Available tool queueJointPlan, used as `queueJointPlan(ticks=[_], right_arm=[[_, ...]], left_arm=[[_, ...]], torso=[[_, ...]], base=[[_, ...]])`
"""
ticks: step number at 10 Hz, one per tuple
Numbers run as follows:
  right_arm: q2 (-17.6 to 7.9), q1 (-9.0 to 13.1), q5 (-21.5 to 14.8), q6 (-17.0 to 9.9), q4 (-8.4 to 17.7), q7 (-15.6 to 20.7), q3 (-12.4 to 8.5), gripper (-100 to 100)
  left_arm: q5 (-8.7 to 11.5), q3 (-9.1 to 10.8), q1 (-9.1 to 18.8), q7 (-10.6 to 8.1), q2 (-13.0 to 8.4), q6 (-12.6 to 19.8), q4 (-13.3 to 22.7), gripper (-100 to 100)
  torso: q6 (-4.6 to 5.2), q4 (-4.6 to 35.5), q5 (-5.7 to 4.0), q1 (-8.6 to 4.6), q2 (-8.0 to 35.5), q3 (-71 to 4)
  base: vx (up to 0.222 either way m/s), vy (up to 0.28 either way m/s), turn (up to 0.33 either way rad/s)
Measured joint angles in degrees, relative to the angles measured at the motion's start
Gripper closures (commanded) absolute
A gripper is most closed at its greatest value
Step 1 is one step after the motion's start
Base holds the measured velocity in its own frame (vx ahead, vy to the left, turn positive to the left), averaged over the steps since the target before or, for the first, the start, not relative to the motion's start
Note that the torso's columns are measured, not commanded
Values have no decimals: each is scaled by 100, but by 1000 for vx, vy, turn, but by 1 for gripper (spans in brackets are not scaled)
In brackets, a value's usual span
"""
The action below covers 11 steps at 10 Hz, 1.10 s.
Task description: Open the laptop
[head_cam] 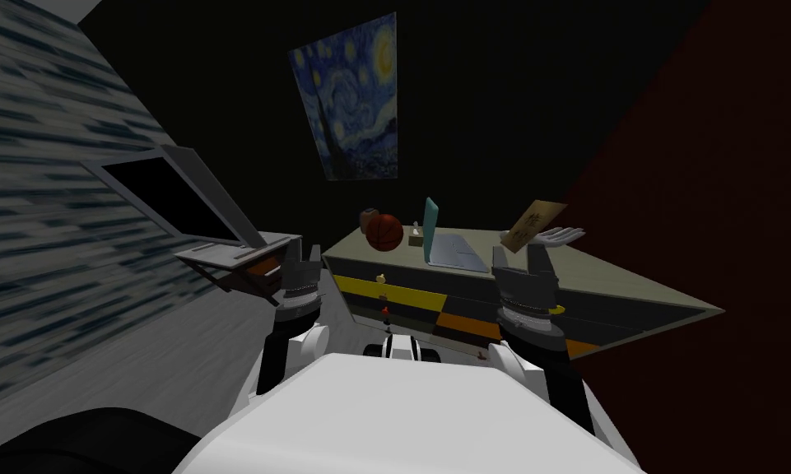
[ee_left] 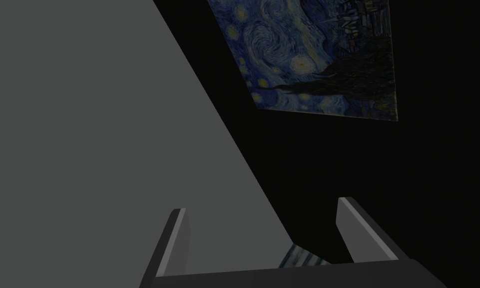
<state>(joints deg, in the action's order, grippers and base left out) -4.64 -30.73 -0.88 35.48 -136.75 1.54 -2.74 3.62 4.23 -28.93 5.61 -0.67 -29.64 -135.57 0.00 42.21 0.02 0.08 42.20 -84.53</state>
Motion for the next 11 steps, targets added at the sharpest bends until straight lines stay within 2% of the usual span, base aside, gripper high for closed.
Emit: queueJointPlan(ticks=[5, 11], right_arm=[[-769, -179, -279, -308, 193, 91, -384, -100], [-1528, -479, -859, -879, 475, 347, -896, -100]], left_arm=[[0, 0, 0, 0, 0, 0, 0, 0], [0, -1, 0, 0, 1, 0, 0, 0]], torso=[[0, 7, -2, -6, 5, -6], [-1, 7, -3, -9, 6, -5]], base=[[29, 98, -12], [30, 130, -16]])
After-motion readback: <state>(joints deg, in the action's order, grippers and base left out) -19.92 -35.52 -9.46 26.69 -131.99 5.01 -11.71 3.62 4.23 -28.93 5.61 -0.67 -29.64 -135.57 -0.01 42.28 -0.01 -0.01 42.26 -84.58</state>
